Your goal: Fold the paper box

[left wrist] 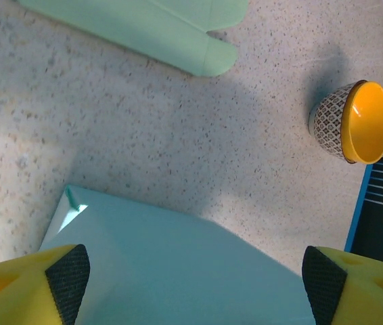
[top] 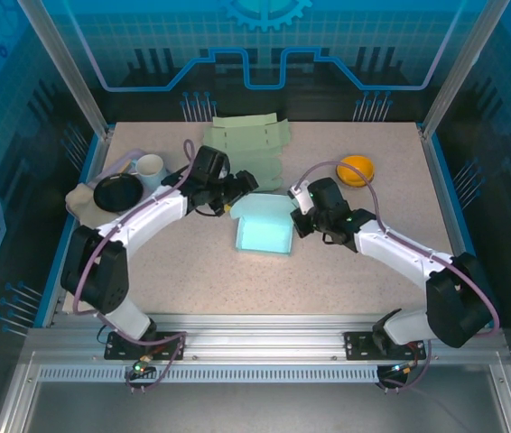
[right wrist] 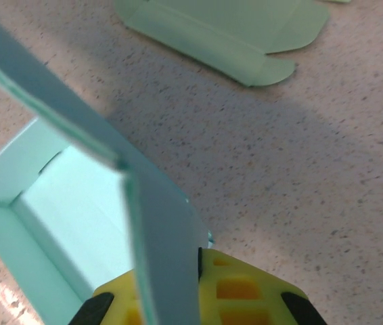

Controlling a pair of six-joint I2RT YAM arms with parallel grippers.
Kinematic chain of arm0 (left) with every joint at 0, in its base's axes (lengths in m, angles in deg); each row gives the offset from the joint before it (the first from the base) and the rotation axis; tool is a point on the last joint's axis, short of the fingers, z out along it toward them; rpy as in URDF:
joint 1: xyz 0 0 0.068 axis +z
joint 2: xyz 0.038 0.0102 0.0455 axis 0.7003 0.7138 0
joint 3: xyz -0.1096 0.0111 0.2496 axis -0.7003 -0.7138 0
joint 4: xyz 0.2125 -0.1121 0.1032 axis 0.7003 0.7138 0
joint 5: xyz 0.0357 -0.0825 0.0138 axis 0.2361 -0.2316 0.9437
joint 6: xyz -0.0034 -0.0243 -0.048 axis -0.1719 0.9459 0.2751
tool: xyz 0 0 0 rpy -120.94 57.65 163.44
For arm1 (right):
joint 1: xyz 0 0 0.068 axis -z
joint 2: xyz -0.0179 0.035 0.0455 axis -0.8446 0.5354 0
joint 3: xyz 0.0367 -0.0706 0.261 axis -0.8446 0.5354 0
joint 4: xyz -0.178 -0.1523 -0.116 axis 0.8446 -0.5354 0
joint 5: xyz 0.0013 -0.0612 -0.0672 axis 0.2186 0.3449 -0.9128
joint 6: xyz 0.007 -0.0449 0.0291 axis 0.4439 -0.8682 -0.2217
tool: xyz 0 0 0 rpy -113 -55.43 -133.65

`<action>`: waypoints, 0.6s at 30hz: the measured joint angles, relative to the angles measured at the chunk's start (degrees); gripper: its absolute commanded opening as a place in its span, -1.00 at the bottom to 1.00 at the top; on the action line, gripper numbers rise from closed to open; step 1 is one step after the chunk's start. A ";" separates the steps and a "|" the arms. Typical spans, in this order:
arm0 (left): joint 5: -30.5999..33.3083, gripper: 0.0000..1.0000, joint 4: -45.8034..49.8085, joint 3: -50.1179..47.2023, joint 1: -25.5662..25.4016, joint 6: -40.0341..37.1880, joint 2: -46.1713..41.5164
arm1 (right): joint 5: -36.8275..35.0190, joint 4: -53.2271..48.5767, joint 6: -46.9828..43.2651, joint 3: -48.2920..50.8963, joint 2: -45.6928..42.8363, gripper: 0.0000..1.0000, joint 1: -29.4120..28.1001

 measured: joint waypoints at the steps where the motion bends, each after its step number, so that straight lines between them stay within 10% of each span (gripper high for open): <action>1: 0.11 0.69 -0.63 -1.07 -0.24 1.27 -0.76 | -0.81 0.04 0.20 -0.22 0.17 -1.00 -0.44; 18: 7.93 0.14 -5.46 -7.78 -7.34 13.09 -3.28 | -13.99 3.50 17.62 2.95 1.86 -1.00 -6.16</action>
